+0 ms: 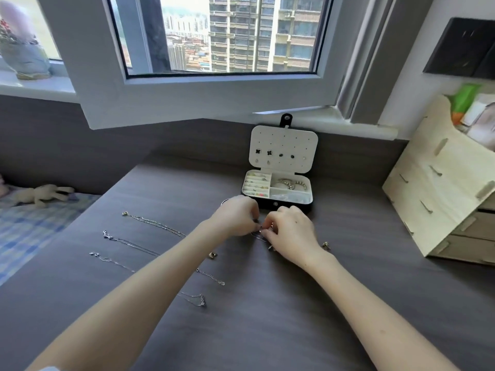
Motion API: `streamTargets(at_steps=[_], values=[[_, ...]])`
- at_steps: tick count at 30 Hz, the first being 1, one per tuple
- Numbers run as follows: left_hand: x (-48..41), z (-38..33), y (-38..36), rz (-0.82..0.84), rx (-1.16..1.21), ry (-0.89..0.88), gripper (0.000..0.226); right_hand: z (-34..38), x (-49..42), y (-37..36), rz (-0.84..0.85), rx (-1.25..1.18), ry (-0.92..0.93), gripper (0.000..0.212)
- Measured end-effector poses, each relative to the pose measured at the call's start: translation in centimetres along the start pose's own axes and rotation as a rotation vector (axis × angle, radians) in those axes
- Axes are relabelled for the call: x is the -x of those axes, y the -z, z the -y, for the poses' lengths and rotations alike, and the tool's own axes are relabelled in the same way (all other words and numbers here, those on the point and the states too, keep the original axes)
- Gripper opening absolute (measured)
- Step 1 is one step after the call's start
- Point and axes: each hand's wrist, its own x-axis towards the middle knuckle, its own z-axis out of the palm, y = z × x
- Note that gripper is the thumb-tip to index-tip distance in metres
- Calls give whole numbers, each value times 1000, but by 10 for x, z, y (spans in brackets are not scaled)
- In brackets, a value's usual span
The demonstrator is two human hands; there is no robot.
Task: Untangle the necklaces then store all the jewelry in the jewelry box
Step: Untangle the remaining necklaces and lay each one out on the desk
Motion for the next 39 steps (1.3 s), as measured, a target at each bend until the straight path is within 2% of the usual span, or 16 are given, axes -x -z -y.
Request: streamTargets(at_steps=[6, 10, 13, 15, 19, 22, 24, 27, 31, 35, 39], values=[[3, 3, 2, 14, -9, -36, 25, -1, -4, -3, 54, 31, 45, 18], [6, 7, 1, 14, -25, -27, 15, -5, -2, 8, 47, -171, -11, 11], [11, 5, 8, -19, 80, -37, 15, -8, 5, 25, 94, -330, -1, 12], [19, 4, 16, -12, 264, -21, 12, -7, 15, 40, 129, -497, -18, 13], [48, -7, 37, 198, 948, -35, 15, -10, 41, 71, 155, -799, -42, 12], [70, -22, 47, 340, 1175, -87, 29, -16, 66, 92, 181, -924, 4, 10], [81, -32, 49, 423, 1236, -137, 33, -21, 83, 104, 182, -1015, 21, 13], [94, -49, 49, 533, 1281, -199, 33, -31, 108, 118, 216, -1169, 62, 29], [105, -71, 40, 635, 1309, -256, 29, -42, 138, 128, 209, -1217, 44, 39], [110, -85, 25, 680, 1318, -241, 29, -52, 157, 132, 174, -1190, -4, 35], [109, -85, 3, 628, 1331, -98, 25, -58, 160, 110, 170, -1110, -136, 24]])
